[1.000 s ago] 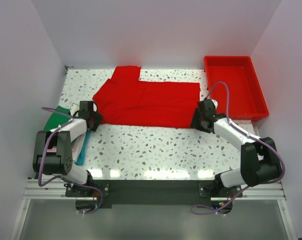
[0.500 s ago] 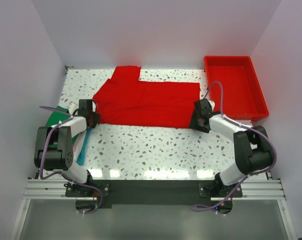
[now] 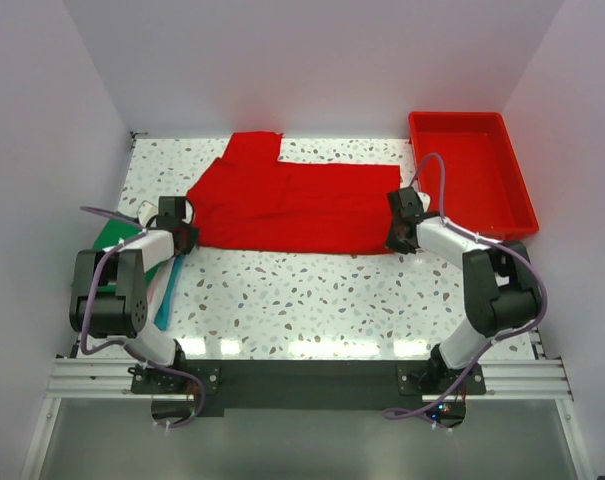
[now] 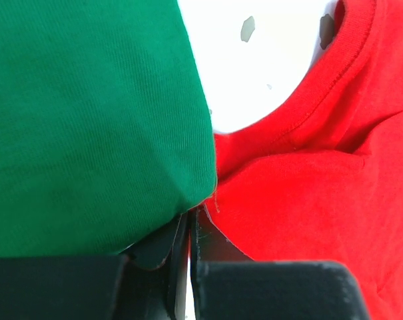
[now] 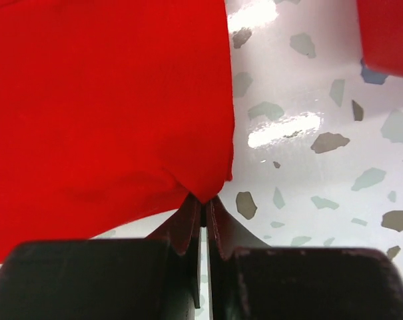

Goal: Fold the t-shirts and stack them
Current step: Fold the tshirt

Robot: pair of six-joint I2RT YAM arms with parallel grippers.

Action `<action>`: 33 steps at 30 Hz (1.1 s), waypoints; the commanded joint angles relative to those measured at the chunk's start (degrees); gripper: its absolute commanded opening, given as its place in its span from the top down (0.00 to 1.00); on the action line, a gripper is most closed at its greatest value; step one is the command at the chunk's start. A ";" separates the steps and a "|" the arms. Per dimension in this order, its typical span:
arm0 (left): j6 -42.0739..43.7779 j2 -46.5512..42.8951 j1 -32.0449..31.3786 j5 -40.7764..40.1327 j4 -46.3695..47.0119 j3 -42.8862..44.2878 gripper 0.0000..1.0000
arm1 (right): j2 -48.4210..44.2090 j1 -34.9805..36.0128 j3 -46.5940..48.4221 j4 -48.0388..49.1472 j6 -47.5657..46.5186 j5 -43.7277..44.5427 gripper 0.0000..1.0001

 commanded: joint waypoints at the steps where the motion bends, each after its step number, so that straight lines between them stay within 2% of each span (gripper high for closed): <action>1: 2.34 -4.52 0.04 -1.95 -3.87 3.18 1.00 | -4.51 -1.49 3.70 -3.79 -1.11 0.19 1.00; 9: 3.04 -16.04 -0.05 -5.12 -13.46 2.40 1.00 | -14.87 -5.35 0.02 -10.56 -2.78 -3.95 1.00; 13: 2.52 -22.36 -0.14 -5.47 -18.02 -1.89 1.00 | -21.12 -7.46 -3.67 -13.54 -3.84 -7.19 1.00; 18: 1.64 -35.27 -0.40 -5.47 -23.56 -7.70 1.00 | -28.86 -9.57 -9.04 -18.81 -2.79 -11.07 1.00; 20: 1.64 -41.76 -0.40 -5.21 -26.37 -10.34 1.00 | -32.28 -9.75 -10.61 -20.92 -1.83 -12.91 0.97; 22: 1.55 -45.65 -0.31 -5.21 -29.72 -12.19 1.00 | -35.61 -9.75 -11.24 -22.16 0.28 -15.36 0.87; 23: 2.24 -49.23 -0.49 -3.90 -30.33 -12.80 0.92 | -36.59 -9.75 -11.33 -23.12 0.64 -16.59 0.71; 24: 2.69 -50.84 -0.49 -3.54 -30.86 -13.24 0.66 | -37.47 -9.75 -11.07 -23.56 0.73 -17.04 0.62; 25: 3.65 -52.16 -0.49 -3.45 -32.35 -13.07 0.55 | -38.26 -9.75 -10.54 -24.26 0.38 -16.09 0.51; 26: 4.35 -54.43 -0.40 -3.45 -33.32 -12.46 0.45 | -39.58 -9.75 -9.14 -25.40 0.03 -15.73 0.34; 27: 5.14 -55.33 -0.31 -3.71 -33.94 -11.50 0.32 | -40.29 -9.75 -8.17 -25.94 -0.41 -14.60 0.27; 30: 8.66 -56.57 -0.31 -3.36 -32.37 -6.23 0.26 | -41.00 -9.75 -4.83 -24.02 -2.25 -14.84 0.19; 31: 9.89 -55.96 -0.31 -2.23 -27.58 -3.78 0.26 | -40.56 -9.66 -4.13 -22.53 -3.13 -15.46 0.19; 33: 12.27 -49.21 -0.40 1.55 -22.28 -0.87 0.28 | -36.90 -9.14 -1.76 -17.61 -3.23 -17.14 0.19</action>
